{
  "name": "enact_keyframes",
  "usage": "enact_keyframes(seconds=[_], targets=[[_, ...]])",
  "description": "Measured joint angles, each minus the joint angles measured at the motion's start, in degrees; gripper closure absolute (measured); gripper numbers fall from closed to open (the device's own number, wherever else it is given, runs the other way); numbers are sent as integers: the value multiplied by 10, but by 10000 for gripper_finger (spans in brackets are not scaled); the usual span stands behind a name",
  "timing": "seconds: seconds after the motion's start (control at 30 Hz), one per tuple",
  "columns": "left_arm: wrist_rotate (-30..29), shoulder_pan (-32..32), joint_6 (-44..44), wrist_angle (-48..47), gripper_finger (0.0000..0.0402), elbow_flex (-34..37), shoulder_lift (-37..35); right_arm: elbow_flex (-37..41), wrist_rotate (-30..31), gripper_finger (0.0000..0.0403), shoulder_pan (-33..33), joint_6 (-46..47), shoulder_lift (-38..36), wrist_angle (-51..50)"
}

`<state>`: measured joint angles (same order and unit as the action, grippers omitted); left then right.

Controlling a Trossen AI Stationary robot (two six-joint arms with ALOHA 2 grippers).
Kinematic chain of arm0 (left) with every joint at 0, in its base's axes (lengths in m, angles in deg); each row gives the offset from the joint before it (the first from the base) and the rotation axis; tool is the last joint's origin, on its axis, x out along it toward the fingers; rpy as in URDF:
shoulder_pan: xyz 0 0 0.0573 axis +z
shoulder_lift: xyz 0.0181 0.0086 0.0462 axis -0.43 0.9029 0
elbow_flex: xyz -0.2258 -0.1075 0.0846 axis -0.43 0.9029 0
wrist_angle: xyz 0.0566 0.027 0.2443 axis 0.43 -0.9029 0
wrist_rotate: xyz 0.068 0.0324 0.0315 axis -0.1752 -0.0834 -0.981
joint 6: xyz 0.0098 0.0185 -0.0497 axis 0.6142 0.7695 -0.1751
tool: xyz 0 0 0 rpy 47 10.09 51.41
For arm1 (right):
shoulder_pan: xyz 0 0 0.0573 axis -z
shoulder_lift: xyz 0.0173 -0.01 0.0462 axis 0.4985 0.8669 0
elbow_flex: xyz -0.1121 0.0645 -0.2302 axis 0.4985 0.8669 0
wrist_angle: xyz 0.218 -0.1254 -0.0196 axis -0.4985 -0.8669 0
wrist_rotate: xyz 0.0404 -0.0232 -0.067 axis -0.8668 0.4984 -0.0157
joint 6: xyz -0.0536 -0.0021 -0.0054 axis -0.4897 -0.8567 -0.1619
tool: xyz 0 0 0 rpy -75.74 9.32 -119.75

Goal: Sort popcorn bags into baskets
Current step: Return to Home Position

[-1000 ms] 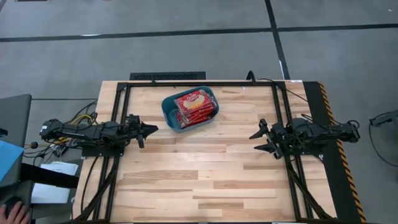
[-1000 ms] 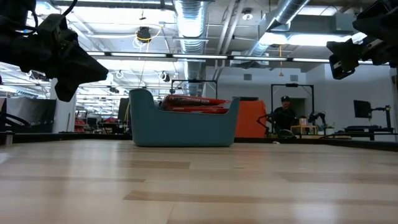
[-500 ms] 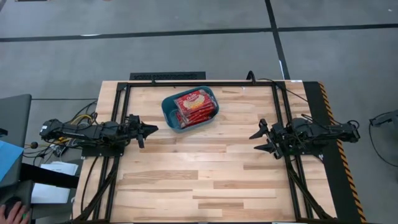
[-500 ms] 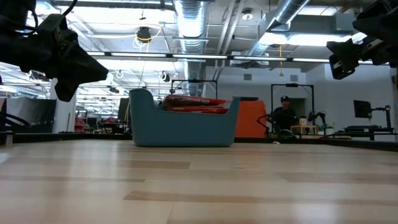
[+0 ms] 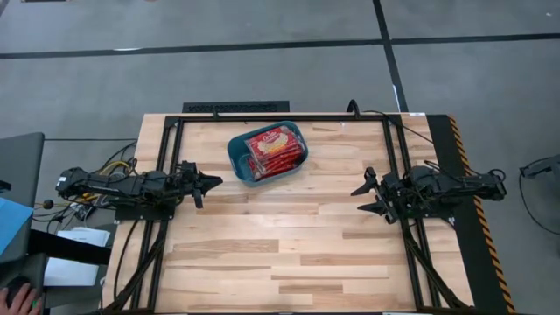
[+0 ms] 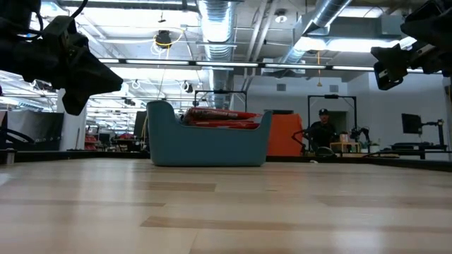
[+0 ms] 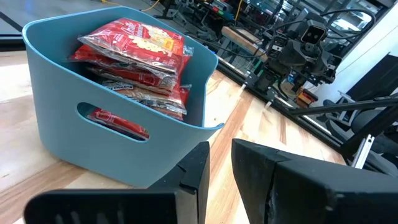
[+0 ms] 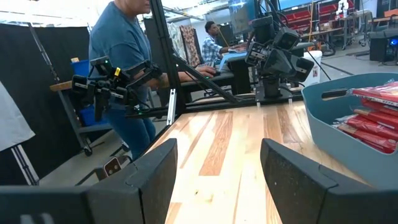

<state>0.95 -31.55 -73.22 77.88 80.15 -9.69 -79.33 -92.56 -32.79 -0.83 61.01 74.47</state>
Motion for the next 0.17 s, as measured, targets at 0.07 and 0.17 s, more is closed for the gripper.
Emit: enact_keyframes(seconds=[0.07, 0.17], targets=[[0, 0, 0, 0, 344, 0, 0, 0, 0, 148, 0, 0, 0, 0], [0, 0, 0, 0, 344, 0, 0, 0, 0, 148, 0, 0, 0, 0]])
